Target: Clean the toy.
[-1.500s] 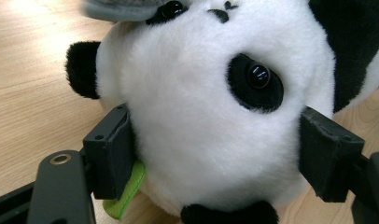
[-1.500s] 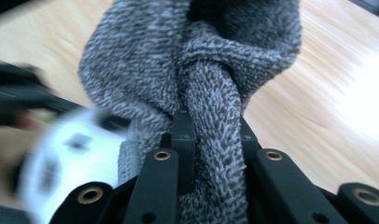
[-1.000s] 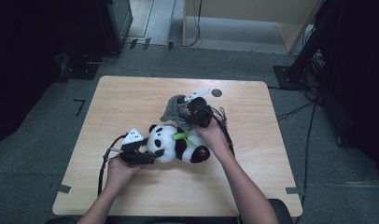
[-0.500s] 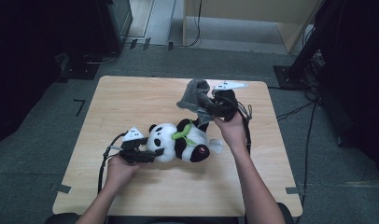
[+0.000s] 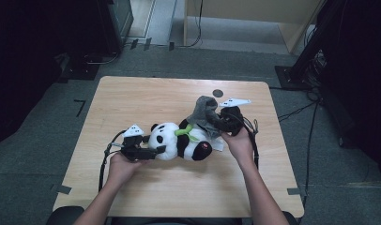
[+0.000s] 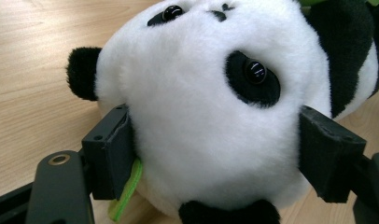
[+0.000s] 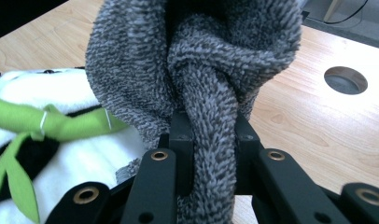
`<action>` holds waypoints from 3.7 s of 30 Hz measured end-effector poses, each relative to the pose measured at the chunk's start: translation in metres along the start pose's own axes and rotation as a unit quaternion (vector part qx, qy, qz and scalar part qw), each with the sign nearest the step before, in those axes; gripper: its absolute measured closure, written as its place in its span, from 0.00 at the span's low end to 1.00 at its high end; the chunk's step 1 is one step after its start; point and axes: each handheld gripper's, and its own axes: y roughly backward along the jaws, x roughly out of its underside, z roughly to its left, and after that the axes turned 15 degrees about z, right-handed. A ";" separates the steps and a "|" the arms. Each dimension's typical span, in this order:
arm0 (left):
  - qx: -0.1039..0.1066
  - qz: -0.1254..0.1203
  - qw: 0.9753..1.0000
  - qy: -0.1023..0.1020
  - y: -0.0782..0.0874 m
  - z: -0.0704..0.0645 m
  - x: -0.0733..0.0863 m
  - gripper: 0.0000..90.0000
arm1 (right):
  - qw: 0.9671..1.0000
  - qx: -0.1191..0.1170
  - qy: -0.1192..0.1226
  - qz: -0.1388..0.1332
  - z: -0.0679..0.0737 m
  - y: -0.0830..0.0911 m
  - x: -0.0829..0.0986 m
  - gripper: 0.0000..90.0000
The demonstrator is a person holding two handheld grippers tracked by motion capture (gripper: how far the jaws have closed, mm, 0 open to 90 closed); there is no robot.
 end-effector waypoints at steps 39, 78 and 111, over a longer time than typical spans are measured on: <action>-0.013 -0.010 0.999 -0.033 -0.002 -0.002 0.007 0.22 | 0.998 -0.006 -0.023 -0.054 -0.007 0.042 -0.002 0.84; -0.009 -0.022 0.999 -0.025 -0.007 -0.003 0.006 0.23 | 0.993 -0.013 -0.109 -0.042 -0.051 0.044 0.022 0.87; -0.017 -0.004 1.000 -0.025 -0.007 -0.005 0.004 0.25 | 0.992 -0.125 0.023 0.017 0.030 -0.013 0.015 0.87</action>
